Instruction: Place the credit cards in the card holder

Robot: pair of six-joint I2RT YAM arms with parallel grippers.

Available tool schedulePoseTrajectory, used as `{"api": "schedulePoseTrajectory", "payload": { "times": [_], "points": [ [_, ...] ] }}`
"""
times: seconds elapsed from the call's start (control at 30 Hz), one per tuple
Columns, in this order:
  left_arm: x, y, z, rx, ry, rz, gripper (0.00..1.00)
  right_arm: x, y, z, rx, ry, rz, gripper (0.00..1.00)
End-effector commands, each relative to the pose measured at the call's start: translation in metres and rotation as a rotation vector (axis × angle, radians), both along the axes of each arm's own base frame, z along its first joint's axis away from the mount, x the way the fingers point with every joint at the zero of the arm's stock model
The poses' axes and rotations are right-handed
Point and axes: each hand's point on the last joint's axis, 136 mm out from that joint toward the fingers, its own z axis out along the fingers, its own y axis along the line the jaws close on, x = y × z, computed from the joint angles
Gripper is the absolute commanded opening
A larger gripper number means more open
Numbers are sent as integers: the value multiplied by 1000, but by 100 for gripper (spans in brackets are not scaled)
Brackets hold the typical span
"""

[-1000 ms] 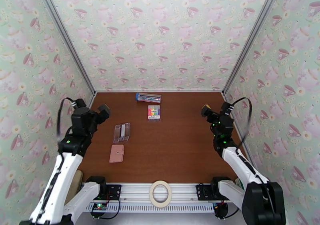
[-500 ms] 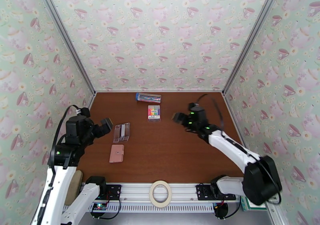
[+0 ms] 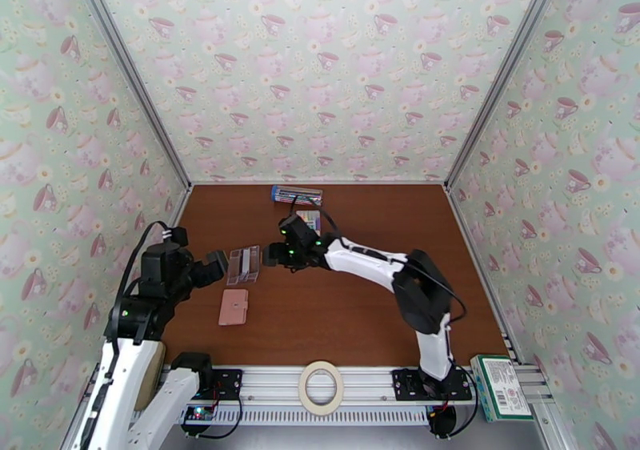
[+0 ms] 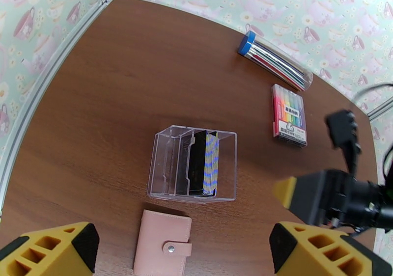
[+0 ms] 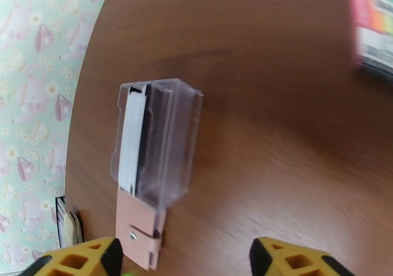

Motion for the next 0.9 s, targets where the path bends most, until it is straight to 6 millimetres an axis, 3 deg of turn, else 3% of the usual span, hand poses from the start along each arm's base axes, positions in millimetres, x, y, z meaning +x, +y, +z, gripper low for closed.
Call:
{"api": "schedulePoseTrajectory", "payload": {
  "times": [0.0, 0.33, 0.7, 0.87],
  "points": [
    [2, -2, -3, 14, -3, -21, 99, -5, 18, -10, 1, 65, 31, 63],
    [4, -3, -6, 11, 4, -26, 99, 9, 49, -40, -22, 101, 64, 55],
    [5, -1, -7, 17, 13, -17, 99, 13, 53, -58, -67, 107, 60, 29],
    [5, 0, -9, 20, 22, -11, 99, 11, 54, -61, -98, 87, 62, 23]
  ]
}}
